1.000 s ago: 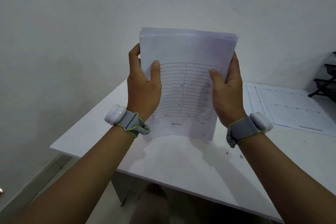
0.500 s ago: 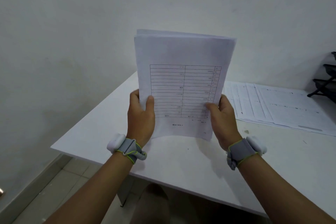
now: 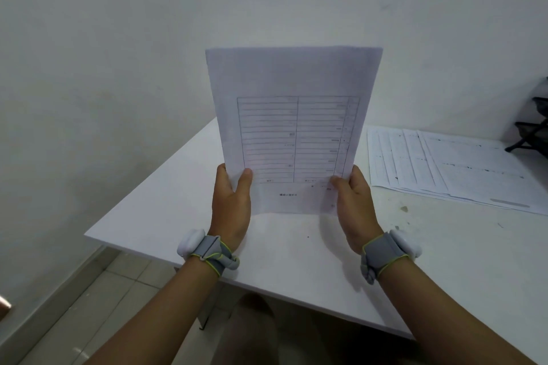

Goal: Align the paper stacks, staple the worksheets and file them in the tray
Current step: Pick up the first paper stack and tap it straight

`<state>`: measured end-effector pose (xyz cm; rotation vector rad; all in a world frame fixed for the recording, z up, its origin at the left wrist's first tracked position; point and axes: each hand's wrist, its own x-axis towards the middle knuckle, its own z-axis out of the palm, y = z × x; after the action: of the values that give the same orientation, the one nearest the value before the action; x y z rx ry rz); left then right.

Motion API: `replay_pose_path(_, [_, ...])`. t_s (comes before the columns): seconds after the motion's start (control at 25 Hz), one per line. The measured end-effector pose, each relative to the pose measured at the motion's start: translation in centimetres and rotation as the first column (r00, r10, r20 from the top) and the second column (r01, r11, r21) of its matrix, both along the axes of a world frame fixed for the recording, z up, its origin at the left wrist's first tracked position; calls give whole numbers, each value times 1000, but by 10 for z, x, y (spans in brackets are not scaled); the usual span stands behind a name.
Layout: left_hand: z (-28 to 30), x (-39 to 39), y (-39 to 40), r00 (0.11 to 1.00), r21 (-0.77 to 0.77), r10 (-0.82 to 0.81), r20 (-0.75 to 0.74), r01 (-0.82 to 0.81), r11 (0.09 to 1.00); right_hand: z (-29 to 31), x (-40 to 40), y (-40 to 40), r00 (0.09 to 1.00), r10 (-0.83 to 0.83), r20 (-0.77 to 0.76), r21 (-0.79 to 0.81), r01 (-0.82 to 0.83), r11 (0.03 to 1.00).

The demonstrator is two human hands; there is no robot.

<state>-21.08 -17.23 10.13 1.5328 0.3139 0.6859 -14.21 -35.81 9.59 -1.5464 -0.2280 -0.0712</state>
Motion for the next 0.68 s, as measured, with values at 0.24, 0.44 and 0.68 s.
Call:
replay_pose_path(0.24, [-5,0,4,998,16,-33,-55,34,999,-10,-5,4,999,30,-12,-12,-30,999])
replay_pose_path(0.44, [-1,2,5,998,26,-16,-54,18,1000,-6,1,5,1000,18,-11,2,-18,1000])
replay_pose_path(0.68, [-22,3,7,966,86,-31,-255,54,995,-25,3,1,997,34,-62,-195,-45,980])
